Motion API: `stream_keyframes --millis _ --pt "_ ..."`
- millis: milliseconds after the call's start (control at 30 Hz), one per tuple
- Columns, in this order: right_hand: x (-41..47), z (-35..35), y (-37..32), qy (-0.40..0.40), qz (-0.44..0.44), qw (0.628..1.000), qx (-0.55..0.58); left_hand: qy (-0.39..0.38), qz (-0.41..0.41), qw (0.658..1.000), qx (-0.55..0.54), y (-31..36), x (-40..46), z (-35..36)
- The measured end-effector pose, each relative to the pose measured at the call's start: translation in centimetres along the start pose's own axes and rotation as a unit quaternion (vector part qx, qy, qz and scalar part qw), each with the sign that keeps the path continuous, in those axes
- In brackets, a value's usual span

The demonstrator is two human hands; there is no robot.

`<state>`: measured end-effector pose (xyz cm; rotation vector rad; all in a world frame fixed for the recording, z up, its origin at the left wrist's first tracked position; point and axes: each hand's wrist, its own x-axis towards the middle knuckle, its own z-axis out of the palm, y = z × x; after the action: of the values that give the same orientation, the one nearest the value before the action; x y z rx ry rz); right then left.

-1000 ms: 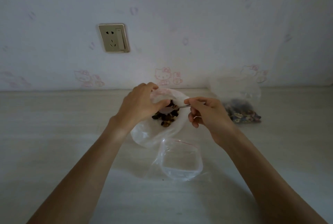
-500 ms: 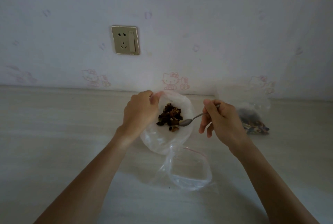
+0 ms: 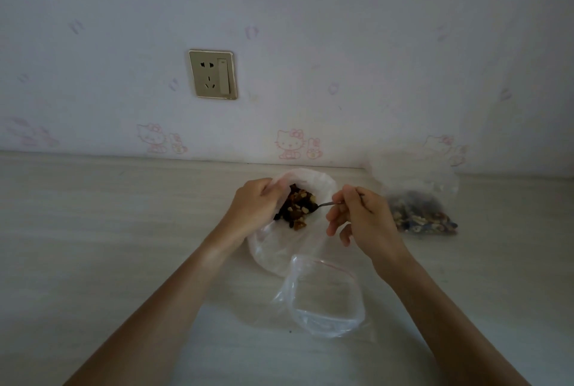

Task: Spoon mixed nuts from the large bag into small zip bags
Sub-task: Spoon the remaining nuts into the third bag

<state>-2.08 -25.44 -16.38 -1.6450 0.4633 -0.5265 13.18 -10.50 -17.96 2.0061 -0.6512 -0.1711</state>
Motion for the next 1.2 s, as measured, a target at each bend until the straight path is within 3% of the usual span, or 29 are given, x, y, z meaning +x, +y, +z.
stream_keyframes --millis 67,167,700,1000,1067,1200 --pt "0.1 -0.1 0.1 -0.005 0.053 0.997 0.049 0.004 0.003 0.999 -0.045 0.0 0.0 0.1" --pt "0.3 0.1 0.3 -0.013 0.093 0.991 0.092 0.023 0.026 0.999 -0.029 -0.5 0.2 0.3" --pt "1.4 -1.0 1.4 0.001 0.133 0.971 0.197 0.008 0.040 0.999 0.020 2.3 -1.0 -2.0" --pt "0.7 -1.2 0.4 0.005 0.082 0.981 0.176 0.115 0.243 0.957 0.108 3.9 -7.3 -3.5" --pt "0.5 -1.4 0.1 0.004 0.079 0.980 0.183 0.102 0.240 0.958 0.121 4.3 -9.1 -3.5" --pt "0.1 -1.7 -0.4 -0.004 0.077 0.978 0.192 0.049 0.159 0.975 0.148 4.3 -12.1 -2.8"
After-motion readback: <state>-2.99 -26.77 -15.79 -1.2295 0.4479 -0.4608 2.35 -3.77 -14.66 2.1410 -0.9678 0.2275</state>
